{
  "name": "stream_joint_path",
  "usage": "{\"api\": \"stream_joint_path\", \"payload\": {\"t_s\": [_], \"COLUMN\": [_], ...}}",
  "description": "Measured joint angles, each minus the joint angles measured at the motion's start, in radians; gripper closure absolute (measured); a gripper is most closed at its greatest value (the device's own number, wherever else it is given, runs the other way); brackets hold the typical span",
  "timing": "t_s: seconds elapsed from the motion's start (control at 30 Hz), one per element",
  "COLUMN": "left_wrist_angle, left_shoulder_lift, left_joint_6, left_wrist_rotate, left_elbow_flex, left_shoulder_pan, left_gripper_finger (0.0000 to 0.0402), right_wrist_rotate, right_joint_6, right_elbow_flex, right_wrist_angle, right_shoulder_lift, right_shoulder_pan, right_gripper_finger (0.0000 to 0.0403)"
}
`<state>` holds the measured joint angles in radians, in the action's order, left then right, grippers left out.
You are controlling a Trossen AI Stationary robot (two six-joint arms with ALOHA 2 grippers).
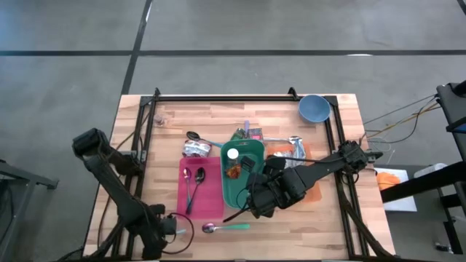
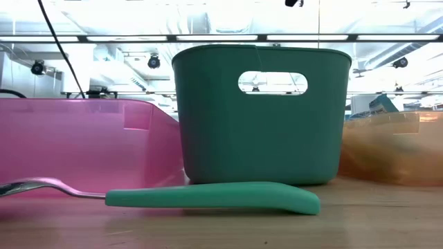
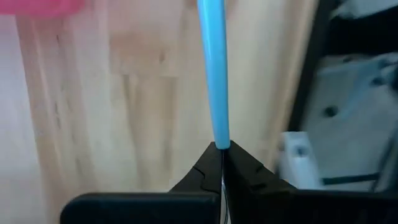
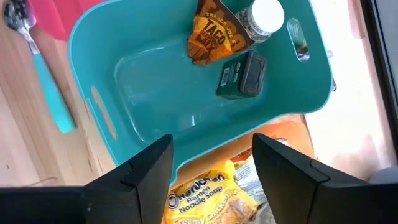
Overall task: Pick & Place Food Item
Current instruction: Put the blue spoon into the pink bin
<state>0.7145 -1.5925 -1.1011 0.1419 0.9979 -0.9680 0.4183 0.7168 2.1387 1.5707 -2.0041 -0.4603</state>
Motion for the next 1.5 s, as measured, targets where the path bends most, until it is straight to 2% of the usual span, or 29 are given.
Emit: {"api": "stream_joint_path", "payload": {"t_s": [0.17, 0.27, 0.43, 0.5, 0.7, 0.83, 1.1, 1.3, 1.5], "left_wrist_angle": [0.0, 0.0, -0.067, -0.116, -0.324, -0.33, -0.36, -0.53, -0.624], "left_shoulder_lift": [0.11, 0.184, 0.287, 0.307, 0.308, 0.306, 0.305, 0.282, 0.26], "left_joint_6": [-0.143, -0.265, -0.595, -0.647, -0.501, -0.383, -0.285, -0.279, -0.286], "left_wrist_rotate": [-0.047, -0.116, -0.177, -0.183, -0.183, -0.123, 0.035, 0.164, 0.209], "left_elbow_flex": [0.044, 0.062, 0.063, 0.064, 0.064, 0.063, 0.041, 0.043, 0.044], "left_shoulder_pan": [0.003, 0.015, 0.114, 0.167, 0.315, 0.418, 0.553, 0.591, 0.604], "left_gripper_finger": [0.0401, 0.0401, 0.0401, 0.0401, 0.0401, 0.0401, 0.0401, 0.0401, 0.0401], "right_wrist_rotate": [0.0, 0.001, 0.0, 0.0, 0.0, 0.003, 0.099, 0.109, 0.135], "right_joint_6": [-0.098, -0.208, -0.438, -0.528, -0.809, -0.95, -1.087, -1.141, -1.214], "right_elbow_flex": [0.0, 0.0, 0.0, 0.0, 0.0, 0.0, 0.0, 0.0, 0.0], "right_wrist_angle": [-0.012, -0.043, -0.2, -0.273, -0.461, -0.531, -0.56, -0.569, -0.63], "right_shoulder_lift": [0.0, 0.0, 0.0, 0.0, 0.0, 0.0, 0.0, 0.0, 0.0], "right_shoulder_pan": [-0.002, -0.008, -0.016, -0.022, -0.044, -0.058, -0.072, -0.064, -0.056], "right_gripper_finger": [0.0186, 0.0186, 0.0186, 0.0186, 0.0186, 0.0186, 0.0186, 0.0186, 0.0186]}}
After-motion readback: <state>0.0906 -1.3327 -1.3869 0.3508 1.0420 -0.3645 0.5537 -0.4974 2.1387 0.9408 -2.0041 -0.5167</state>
